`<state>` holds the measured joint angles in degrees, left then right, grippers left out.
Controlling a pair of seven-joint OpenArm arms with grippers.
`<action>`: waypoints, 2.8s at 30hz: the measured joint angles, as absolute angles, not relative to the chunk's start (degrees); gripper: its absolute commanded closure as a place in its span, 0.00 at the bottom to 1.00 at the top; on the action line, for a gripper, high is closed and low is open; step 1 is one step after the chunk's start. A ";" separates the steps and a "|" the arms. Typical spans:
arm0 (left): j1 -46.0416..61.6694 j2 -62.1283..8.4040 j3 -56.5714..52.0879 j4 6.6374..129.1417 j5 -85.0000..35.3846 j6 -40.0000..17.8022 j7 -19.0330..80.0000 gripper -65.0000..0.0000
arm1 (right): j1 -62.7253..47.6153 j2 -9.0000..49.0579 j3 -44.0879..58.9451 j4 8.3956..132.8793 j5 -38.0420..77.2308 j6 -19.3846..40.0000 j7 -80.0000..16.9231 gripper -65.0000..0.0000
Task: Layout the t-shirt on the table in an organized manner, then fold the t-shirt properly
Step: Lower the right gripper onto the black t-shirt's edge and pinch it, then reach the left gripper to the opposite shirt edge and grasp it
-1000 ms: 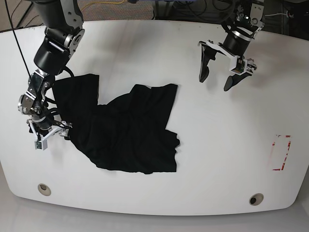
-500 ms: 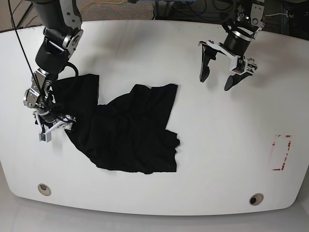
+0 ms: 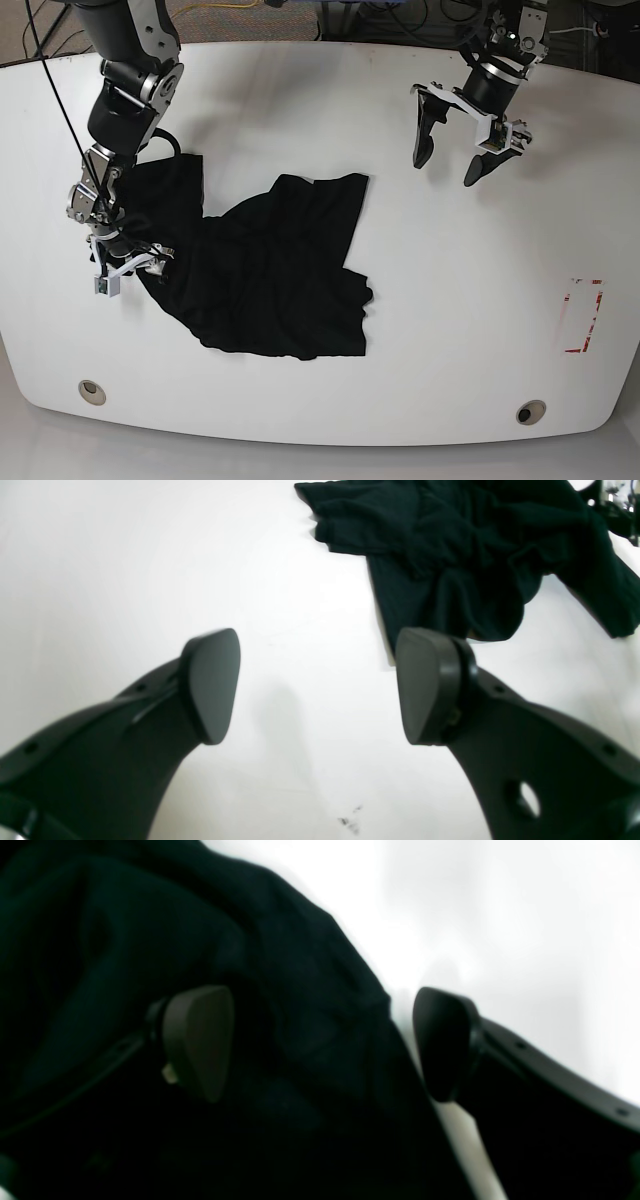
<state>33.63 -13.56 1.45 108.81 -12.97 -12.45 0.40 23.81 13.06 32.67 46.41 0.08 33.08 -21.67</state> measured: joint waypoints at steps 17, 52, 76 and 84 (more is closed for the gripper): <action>28.80 -13.26 3.57 108.75 -12.97 -12.40 12.64 0.28 | 22.63 12.27 32.60 48.99 -0.03 33.21 -24.29 1.00; 11.99 -3.64 12.32 85.56 -13.13 -19.59 15.97 0.15 | 8.40 7.29 32.32 77.43 -0.62 33.50 -32.25 1.00; 3.77 -3.68 19.07 75.05 -14.59 -20.01 12.49 0.72 | 4.21 5.54 32.40 84.01 -0.58 33.50 -32.71 1.00; 3.66 -3.68 18.81 74.48 -14.90 -19.97 12.82 0.99 | 2.63 4.91 32.42 86.80 -0.80 33.30 -32.86 1.00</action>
<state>3.66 -3.68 18.81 74.48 -14.90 -19.97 12.82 2.63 4.91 32.42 86.80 -0.80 33.30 -32.86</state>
